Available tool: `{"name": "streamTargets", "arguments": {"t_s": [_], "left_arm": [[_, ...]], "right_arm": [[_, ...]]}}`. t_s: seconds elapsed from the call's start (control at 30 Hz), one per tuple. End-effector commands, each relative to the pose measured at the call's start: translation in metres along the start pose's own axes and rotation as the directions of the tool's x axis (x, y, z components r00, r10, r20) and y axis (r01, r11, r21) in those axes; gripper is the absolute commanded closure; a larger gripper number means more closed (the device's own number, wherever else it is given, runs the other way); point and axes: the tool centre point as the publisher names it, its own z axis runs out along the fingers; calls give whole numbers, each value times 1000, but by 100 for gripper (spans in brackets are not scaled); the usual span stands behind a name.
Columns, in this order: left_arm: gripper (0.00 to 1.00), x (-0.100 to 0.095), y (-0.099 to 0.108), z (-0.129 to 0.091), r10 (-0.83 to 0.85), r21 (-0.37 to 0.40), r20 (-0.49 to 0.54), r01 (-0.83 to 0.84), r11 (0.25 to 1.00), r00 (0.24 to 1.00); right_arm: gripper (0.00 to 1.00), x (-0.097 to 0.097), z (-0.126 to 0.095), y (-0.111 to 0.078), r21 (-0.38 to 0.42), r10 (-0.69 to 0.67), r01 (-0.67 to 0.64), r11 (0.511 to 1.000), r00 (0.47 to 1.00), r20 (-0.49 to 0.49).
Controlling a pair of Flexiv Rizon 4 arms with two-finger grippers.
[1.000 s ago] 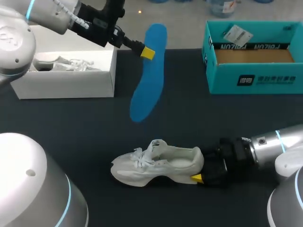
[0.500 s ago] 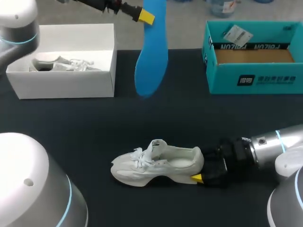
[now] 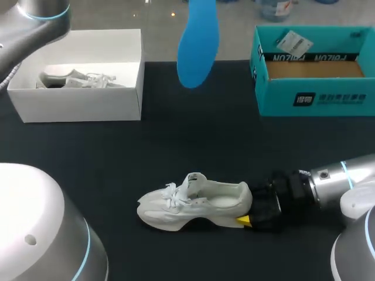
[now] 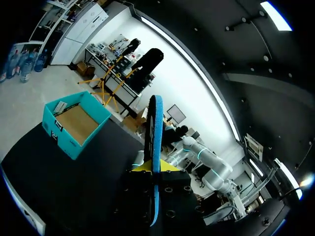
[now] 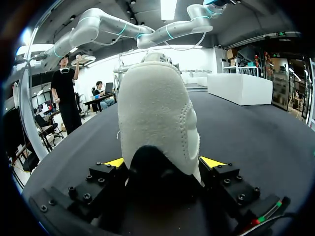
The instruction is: Take the shoe out of the shoebox, open the shoe tongue, remove and reinsert the insole, then place the shoe into the shoebox
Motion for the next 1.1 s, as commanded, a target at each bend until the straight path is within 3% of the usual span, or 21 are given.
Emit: {"name": "streamTargets", "arguments": {"t_s": [0.03, 0.4, 1.1], "left_arm": [[100, -4, 0, -8, 0, -61, -28, -2, 998, 1000], [100, -1, 38, -28, -5, 8, -51, 5, 1000, 999], [100, 16, 61, -30, 31, 86, 6, -32, 996, 999]], "right_arm": [[100, 1, 2, -2, 4, 1, -1, 1000, 1000, 1], [100, 1, 2, -2, 4, 1, -1, 1000, 1000, 1], [100, 1, 2, -2, 4, 1, -1, 1000, 1000, 1]]}}
